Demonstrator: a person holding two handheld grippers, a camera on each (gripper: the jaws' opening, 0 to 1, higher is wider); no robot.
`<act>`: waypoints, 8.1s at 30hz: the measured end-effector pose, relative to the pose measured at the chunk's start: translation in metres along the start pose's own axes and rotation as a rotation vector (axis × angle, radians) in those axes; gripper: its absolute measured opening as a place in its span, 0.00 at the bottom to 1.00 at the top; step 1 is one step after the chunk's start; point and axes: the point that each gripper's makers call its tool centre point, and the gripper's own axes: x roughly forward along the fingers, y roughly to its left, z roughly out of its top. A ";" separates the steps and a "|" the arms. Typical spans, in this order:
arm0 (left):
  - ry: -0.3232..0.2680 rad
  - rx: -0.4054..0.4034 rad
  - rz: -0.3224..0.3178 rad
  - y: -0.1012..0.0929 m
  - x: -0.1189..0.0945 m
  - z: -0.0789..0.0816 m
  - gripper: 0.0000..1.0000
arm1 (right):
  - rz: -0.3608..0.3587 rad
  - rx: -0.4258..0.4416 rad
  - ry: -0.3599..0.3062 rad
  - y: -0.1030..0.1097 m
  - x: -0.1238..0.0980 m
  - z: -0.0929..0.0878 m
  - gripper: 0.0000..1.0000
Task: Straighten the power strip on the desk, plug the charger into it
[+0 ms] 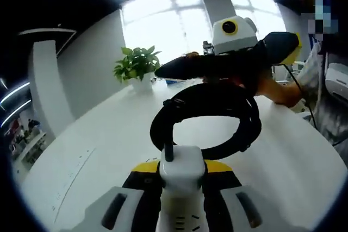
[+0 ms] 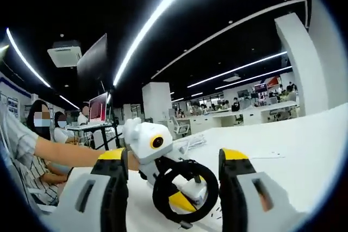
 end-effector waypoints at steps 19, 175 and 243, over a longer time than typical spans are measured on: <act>-0.012 -0.095 0.140 0.007 0.000 -0.015 0.51 | -0.058 -0.018 0.038 -0.018 -0.004 -0.015 0.60; -0.048 -0.608 0.543 -0.017 -0.105 -0.061 0.94 | 0.474 -0.666 1.215 -0.009 0.024 -0.110 0.22; -0.088 -0.610 0.541 -0.006 -0.113 -0.065 0.95 | 0.441 -0.771 1.067 -0.009 0.025 -0.091 0.40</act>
